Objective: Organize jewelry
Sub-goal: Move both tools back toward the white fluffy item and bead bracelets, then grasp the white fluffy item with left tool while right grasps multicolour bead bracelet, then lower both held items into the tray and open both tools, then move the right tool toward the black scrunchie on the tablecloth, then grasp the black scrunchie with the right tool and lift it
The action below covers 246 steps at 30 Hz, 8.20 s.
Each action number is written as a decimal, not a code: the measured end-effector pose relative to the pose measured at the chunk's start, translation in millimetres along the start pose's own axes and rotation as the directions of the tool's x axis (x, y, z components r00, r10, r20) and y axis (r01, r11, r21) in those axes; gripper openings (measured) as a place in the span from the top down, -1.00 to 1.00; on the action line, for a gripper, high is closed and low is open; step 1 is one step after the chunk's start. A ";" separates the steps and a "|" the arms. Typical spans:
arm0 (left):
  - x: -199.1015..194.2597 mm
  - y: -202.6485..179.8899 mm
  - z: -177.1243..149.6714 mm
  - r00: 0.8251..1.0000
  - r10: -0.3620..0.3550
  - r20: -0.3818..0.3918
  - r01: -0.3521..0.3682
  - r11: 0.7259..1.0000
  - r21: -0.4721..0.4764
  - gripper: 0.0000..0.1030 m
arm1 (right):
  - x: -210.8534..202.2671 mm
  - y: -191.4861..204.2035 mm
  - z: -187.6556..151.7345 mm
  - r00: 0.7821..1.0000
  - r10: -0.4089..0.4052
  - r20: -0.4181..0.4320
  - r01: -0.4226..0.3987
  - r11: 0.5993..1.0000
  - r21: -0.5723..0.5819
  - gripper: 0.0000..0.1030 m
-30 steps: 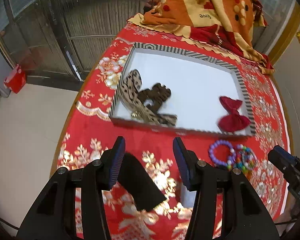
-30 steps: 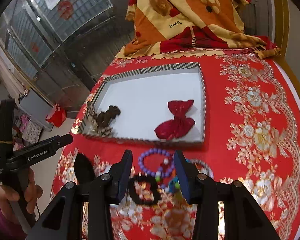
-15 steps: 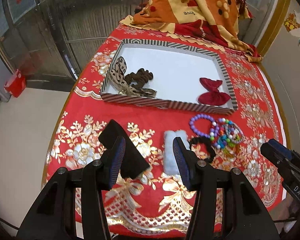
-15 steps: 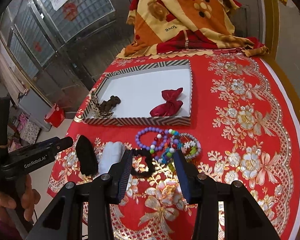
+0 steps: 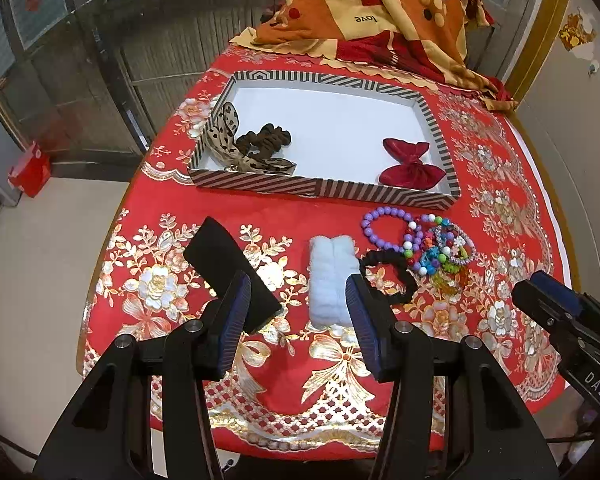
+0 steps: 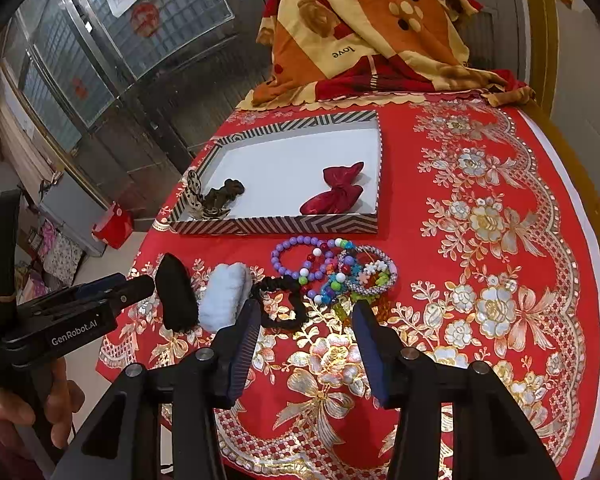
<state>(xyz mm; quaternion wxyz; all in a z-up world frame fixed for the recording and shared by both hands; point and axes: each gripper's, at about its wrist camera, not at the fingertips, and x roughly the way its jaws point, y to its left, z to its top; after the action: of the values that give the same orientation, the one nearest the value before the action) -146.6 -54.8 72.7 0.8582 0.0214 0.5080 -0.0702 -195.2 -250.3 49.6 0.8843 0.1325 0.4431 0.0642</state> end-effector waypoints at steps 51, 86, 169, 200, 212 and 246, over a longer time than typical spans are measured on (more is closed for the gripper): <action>112.7 -1.8 7.7 0.932 -0.207 -0.298 0.194 0.978 -0.073 -0.14 | 111.7 -28.0 43.3 0.987 -0.044 -0.152 0.044 0.999 -0.001 0.18; 62.5 32.1 94.8 0.983 -0.159 -0.087 0.157 0.987 -0.027 0.38 | 56.8 28.6 116.2 0.996 0.087 0.009 -0.086 0.993 -0.086 0.83; 43.5 24.0 63.2 1.000 0.003 -0.028 -0.004 1.000 -0.023 -0.14 | 50.3 27.3 53.2 0.997 0.021 -0.076 -0.021 1.000 -0.006 0.21; 23.9 -4.2 10.0 0.999 0.013 -0.048 -0.013 1.000 0.003 -0.14 | 22.0 11.8 14.4 0.996 -0.026 -0.082 0.024 1.000 -0.018 0.04; 29.0 -5.9 10.5 0.998 0.023 -0.063 -0.023 1.000 0.006 -0.14 | 27.4 10.8 13.5 0.994 -0.030 -0.104 0.027 0.999 -0.033 0.04; 70.9 103.1 0.4 0.968 -0.123 -0.218 0.036 0.930 -0.366 -0.20 | 109.2 12.4 -11.6 0.973 -0.022 -0.228 0.013 0.999 -0.040 0.04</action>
<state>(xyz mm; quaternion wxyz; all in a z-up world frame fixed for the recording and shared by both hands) -98.0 40.2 7.3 0.7770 -0.1484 0.6117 -0.0081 -139.0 -211.2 -37.2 0.8304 0.1033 0.5417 0.0798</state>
